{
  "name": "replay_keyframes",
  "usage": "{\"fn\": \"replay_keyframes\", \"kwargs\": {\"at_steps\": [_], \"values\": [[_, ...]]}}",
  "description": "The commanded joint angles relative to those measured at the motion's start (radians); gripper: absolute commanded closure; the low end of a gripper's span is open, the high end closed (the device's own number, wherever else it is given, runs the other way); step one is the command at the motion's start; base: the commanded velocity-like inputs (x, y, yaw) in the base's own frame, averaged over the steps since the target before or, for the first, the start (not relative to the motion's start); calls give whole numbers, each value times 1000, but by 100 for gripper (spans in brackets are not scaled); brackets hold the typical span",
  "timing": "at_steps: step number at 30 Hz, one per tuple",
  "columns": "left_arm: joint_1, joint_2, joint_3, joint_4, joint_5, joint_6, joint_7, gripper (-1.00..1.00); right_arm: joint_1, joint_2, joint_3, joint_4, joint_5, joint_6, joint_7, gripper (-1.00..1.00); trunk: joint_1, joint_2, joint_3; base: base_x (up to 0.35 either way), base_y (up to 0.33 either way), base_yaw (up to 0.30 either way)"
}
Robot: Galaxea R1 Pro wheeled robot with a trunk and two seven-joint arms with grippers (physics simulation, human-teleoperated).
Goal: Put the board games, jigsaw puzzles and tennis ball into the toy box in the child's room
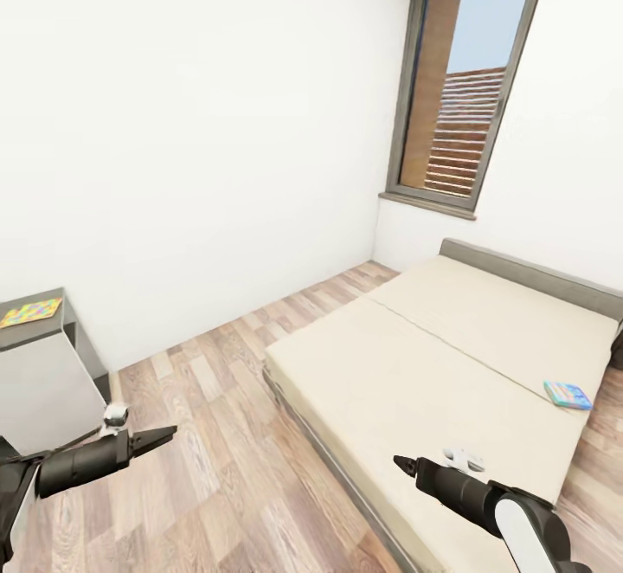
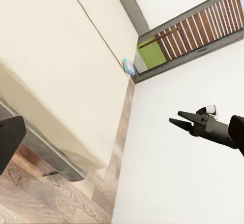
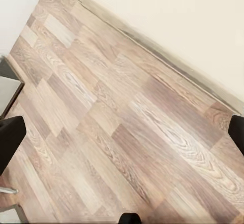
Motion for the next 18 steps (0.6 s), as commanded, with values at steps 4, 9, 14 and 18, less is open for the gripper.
{"fn": "replay_keyframes", "kwargs": {"at_steps": [4,9,14,18], "values": [[-2,1,2,0,-4,11,-7,-100,-1,0,0,-1,-11,4,-10,-100,0,-2,-4,-44,0,281],[-2,2,3,0,-4,10,-7,-100,-1,0,0,-1,-11,4,-10,-100,0,-2,-7,-12,0,281],[-1,1,3,0,-4,10,-7,-100,-1,0,0,-2,-11,4,-10,-100,0,-2,-10,-59,-16,281],[-2,0,3,-1,-4,9,-7,-100,-1,0,0,-1,-11,4,-10,-100,0,-2,-12,-174,-130,281]]}}
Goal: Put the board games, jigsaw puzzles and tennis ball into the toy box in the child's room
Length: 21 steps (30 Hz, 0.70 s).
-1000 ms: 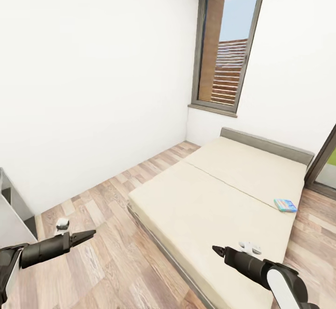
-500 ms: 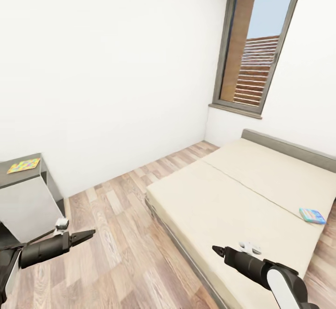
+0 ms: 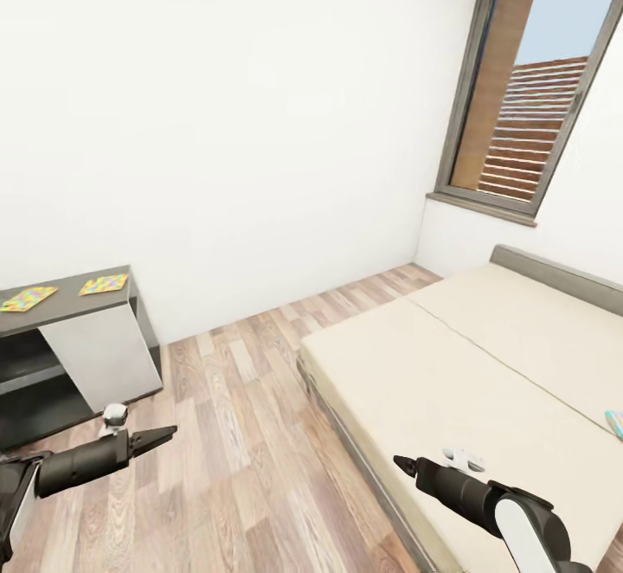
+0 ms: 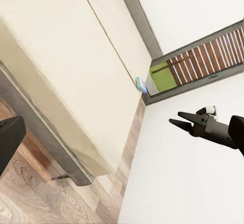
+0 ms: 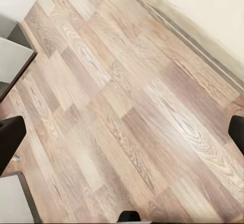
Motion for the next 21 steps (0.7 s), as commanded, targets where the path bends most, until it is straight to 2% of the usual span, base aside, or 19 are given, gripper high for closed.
{"fn": "replay_keyframes", "kwargs": {"at_steps": [1,15,21], "values": [[-1,0,1,0,-5,11,-6,-100,-1,0,0,-1,-11,4,-10,-100,0,-2,-3,-209,-183,281],[-1,-2,1,-2,-5,11,-6,-100,-1,0,-1,-2,-8,1,-11,-100,0,-2,-11,-205,-238,279],[-1,-2,1,-2,-5,12,-6,-100,-1,0,-1,0,-4,1,-15,-100,0,-2,-14,-116,-166,136]]}}
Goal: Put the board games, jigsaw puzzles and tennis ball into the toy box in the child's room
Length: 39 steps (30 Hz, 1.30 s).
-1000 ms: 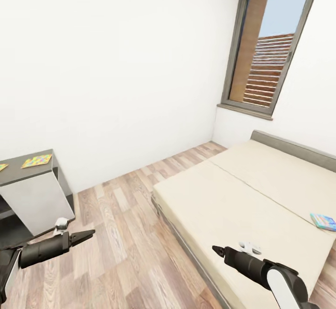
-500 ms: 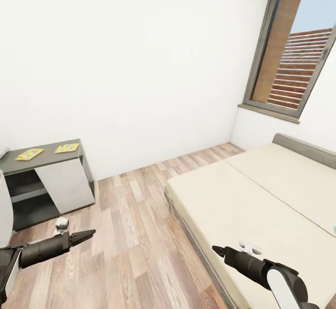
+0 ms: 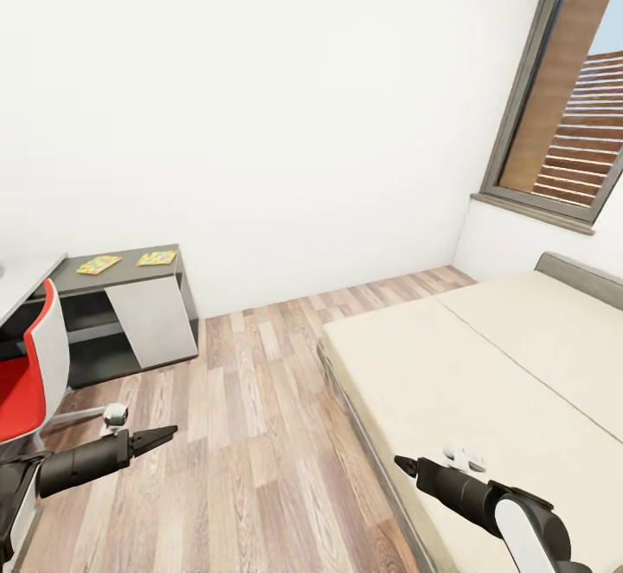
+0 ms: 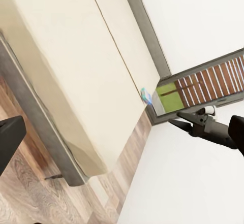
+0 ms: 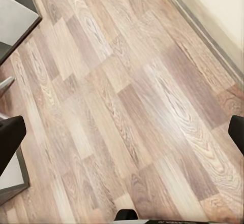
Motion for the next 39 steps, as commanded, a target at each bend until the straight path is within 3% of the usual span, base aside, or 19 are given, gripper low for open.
{"fn": "replay_keyframes", "kwargs": {"at_steps": [1,23,39], "values": [[-1,0,1,-1,-5,11,-6,-100,-1,0,0,-1,-10,4,-11,-100,1,-2,-2,-38,-57,42],[-1,0,1,0,-5,12,-6,-100,-1,0,-1,0,-15,4,-9,-100,1,-2,-3,-6,-25,16],[-1,0,1,0,-5,12,-6,-100,-1,0,1,0,-10,4,-11,-100,1,-2,-3,0,-152,241]]}}
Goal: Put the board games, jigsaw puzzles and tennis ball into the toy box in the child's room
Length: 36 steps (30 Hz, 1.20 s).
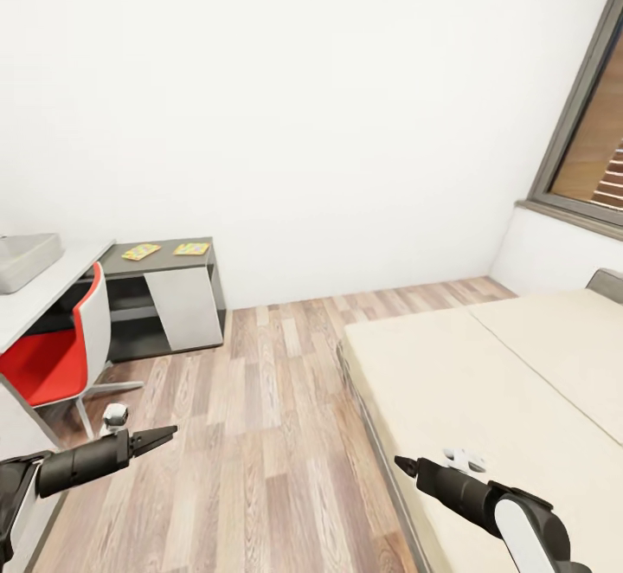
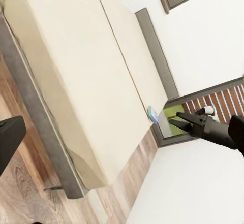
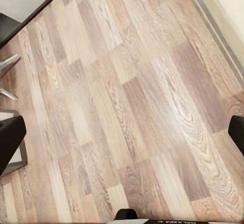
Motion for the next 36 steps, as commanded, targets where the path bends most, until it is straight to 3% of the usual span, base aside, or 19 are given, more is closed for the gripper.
{"fn": "replay_keyframes", "kwargs": {"at_steps": [1,20,36], "values": [[-1,0,1,0,-5,11,-6,-100,-1,0,0,-1,-11,4,-10,-100,1,-2,-2,0,-22,285],[-2,0,1,0,-5,11,-6,-100,-1,0,0,-1,-14,4,-9,-100,1,-2,-2,-60,-4,275],[-2,-1,1,1,-5,11,-5,-100,-1,-1,-2,-1,-19,4,-7,-100,1,-2,-2,-19,-5,33]]}}
